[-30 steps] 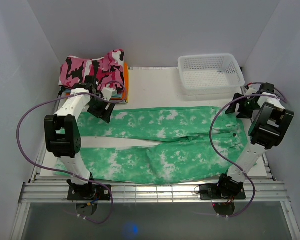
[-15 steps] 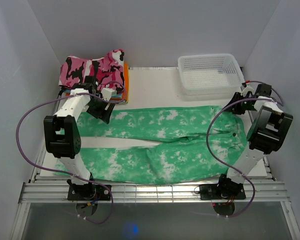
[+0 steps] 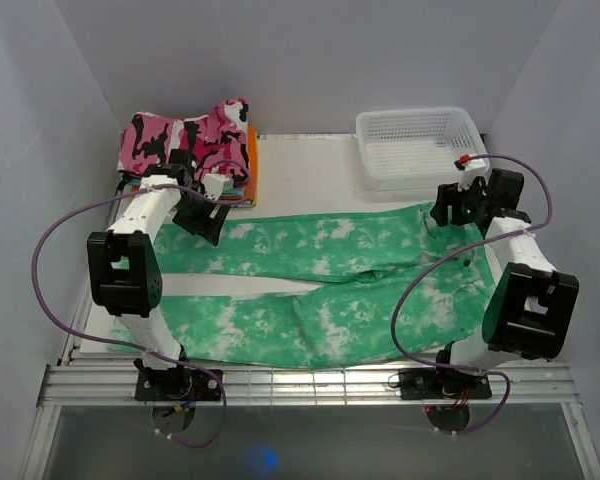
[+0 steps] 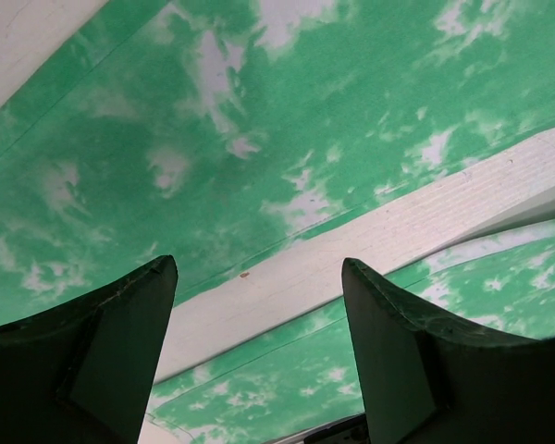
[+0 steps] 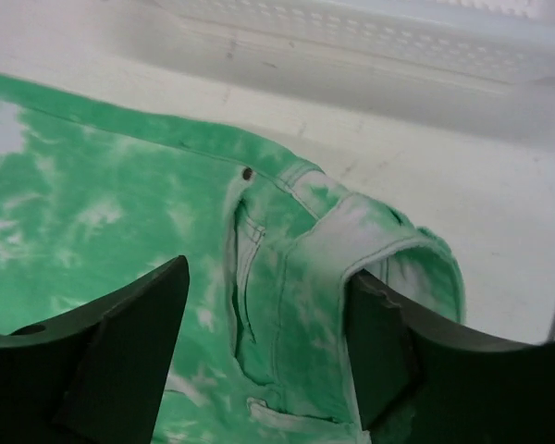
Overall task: Fold and stack the trousers
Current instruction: Flatten the trousers out
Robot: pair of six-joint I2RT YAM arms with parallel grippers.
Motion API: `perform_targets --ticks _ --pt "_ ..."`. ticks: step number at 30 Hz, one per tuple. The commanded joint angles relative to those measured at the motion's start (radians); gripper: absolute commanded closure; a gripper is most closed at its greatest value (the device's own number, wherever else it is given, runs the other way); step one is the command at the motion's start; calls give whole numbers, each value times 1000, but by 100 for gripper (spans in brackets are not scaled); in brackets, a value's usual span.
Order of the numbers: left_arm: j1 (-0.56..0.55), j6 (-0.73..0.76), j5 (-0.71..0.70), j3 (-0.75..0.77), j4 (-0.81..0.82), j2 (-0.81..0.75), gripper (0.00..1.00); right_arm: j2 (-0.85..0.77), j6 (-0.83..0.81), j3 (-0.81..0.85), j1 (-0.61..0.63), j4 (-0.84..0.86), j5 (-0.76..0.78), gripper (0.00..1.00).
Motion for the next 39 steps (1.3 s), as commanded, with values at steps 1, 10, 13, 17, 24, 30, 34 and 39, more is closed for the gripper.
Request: perform_targets --ticks 1,10,13,17,24,30,34,39 --pt "-6 -19 1 48 -5 -30 17 66 -54 71 -4 1 205 27" --pt "-6 -73 25 76 14 -84 2 82 -144 215 -8 -208 269 10" --pt "-6 -82 47 -12 37 -122 2 65 -206 249 -3 -363 71 10" --pt "-3 -65 112 -131 40 -199 2 95 -298 248 57 -530 -89 8" --pt "8 15 110 -326 -2 -242 3 229 -344 179 104 -553 59 5" --pt "6 42 14 -423 72 -221 9 313 -333 151 28 -463 279 16" --pt "6 47 51 -376 80 -188 9 329 -341 145 -56 -457 357 18" --pt "9 91 47 -352 34 -225 9 300 -339 143 -98 -478 361 10"
